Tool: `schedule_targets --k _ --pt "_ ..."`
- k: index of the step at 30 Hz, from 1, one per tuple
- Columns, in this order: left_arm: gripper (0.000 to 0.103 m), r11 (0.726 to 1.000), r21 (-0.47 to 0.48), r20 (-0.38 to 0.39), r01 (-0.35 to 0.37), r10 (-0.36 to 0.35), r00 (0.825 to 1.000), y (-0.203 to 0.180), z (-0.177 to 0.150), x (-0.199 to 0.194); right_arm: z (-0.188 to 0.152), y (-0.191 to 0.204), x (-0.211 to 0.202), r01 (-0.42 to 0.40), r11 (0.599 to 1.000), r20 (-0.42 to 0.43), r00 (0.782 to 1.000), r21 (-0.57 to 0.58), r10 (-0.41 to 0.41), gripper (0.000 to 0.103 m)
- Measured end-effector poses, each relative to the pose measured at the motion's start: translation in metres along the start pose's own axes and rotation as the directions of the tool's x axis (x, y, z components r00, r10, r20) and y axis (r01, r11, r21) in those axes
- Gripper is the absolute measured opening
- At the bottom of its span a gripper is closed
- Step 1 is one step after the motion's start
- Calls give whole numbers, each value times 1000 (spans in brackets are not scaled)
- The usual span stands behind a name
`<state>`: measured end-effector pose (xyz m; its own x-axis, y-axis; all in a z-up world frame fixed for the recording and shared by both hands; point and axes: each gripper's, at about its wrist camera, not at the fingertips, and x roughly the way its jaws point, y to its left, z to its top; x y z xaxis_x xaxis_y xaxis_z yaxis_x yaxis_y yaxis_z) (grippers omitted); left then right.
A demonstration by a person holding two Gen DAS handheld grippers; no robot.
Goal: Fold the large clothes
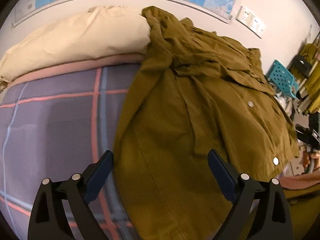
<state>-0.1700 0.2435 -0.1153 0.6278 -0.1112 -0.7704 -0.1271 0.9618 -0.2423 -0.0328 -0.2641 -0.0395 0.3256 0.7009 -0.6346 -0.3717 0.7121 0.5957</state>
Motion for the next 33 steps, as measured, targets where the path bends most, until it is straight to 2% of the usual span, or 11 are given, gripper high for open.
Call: schedule_targets --k 3,7,11,13,14,17,19,21,25,29,33 --pt "93 999 0 -14 47 -47 999 -3 -6 -4 -7 6 2 -37 999 -11 999 -9 37 83" --pt "93 970 -54 -32 236 -238 971 -6 -17 -12 -19 22 7 -109 993 -51 993 -50 107 83" --pt "93 968 -50 -23 245 -246 969 -12 -24 -14 -26 30 10 -177 982 -63 983 -64 173 78" --pt "89 971 -65 -11 232 -233 972 -14 -22 -12 -25 29 14 -206 977 -52 978 -46 204 67" --pt "81 973 -68 -8 222 -223 975 -16 -21 -11 -24 30 16 -206 978 -51 978 -45 203 65" --pt "54 979 -85 -6 185 -187 982 -21 -17 -7 -25 27 21 -228 974 -49 973 -11 227 40" --pt "37 982 -105 -7 155 -157 988 -22 -16 -3 -27 22 25 -255 966 -41 966 35 256 13" --pt "11 983 -124 -4 134 -135 991 -18 -14 -2 -27 19 23 -276 959 -18 961 62 277 10" --pt "6 963 -174 56 204 -197 979 -10 -9 -22 -19 34 -8 -383 923 97 920 27 379 5" --pt "4 976 -96 154 195 -178 972 -22 -3 -67 -10 64 -47 -421 904 175 886 -79 428 2" --pt "4 968 -28 257 251 -235 937 -31 -5 -117 -5 80 -92 -475 864 258 825 -166 503 2"
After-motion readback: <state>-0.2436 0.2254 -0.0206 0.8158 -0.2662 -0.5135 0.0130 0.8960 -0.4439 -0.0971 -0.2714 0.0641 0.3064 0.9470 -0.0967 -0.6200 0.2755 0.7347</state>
